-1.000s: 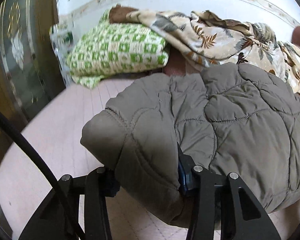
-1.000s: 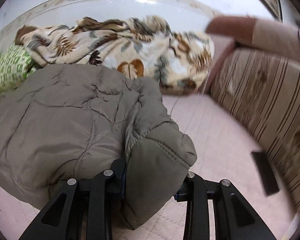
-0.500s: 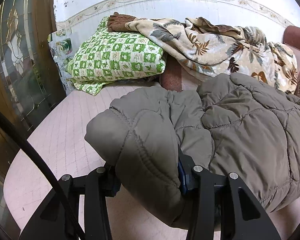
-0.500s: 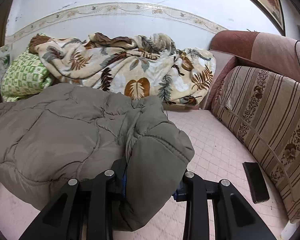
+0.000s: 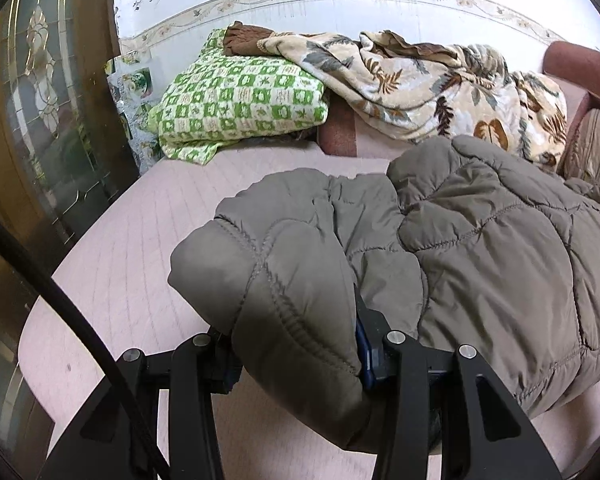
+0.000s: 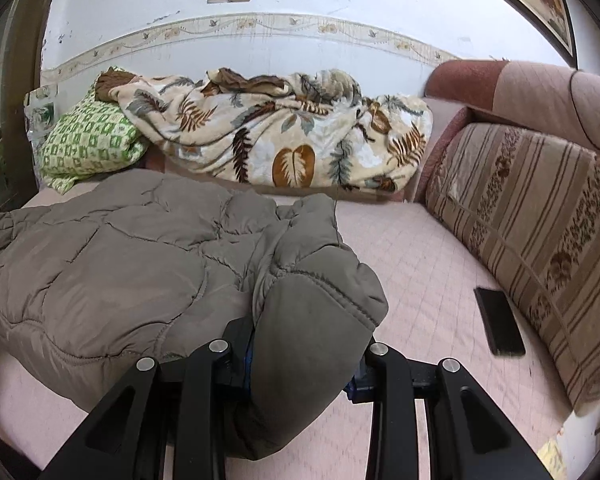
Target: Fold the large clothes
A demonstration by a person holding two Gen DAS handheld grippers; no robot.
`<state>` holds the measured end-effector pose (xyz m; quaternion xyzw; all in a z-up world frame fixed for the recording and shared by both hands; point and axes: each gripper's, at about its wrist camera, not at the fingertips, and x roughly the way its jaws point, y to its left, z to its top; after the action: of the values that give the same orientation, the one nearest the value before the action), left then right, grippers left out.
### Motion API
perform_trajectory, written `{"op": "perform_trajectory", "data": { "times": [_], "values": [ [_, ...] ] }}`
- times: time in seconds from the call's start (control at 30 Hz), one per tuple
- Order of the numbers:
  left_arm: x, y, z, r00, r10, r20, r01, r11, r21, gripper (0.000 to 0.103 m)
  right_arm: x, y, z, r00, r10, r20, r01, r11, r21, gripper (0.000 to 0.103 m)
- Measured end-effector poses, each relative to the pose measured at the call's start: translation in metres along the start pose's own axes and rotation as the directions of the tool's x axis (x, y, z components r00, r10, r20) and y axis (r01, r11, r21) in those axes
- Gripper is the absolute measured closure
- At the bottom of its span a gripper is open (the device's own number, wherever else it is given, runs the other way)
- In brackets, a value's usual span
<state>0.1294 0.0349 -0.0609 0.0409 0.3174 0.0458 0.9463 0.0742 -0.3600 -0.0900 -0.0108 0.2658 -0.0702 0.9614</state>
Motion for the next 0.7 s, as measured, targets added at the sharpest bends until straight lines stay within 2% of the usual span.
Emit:
{"op": "perform_trajectory", "data": {
  "times": [0.27, 0.43, 0.7],
  "values": [
    [0.006, -0.001, -0.048, 0.997, 0.005, -0.072, -0.006, 1.000, -0.008, 0.059, 0.019, -0.003, -0.041, 0.991, -0.007, -0.133, 0.009, 1.000, 0.012, 0.069],
    [0.007, -0.003, -0.058, 0.997, 0.015, -0.069, -0.017, 1.000, -0.023, 0.056, 0.034, -0.009, -0.058, 0.978, 0.003, -0.208, 0.011, 0.998, 0.067, 0.064],
    [0.007, 0.008, -0.061, 0.995, -0.030, -0.099, 0.022, 0.996, -0.081, 0.052, 0.031, -0.024, -0.063, 0.970, 0.064, -0.236, -0.020, 0.983, 0.183, 0.055]
  ]
}}
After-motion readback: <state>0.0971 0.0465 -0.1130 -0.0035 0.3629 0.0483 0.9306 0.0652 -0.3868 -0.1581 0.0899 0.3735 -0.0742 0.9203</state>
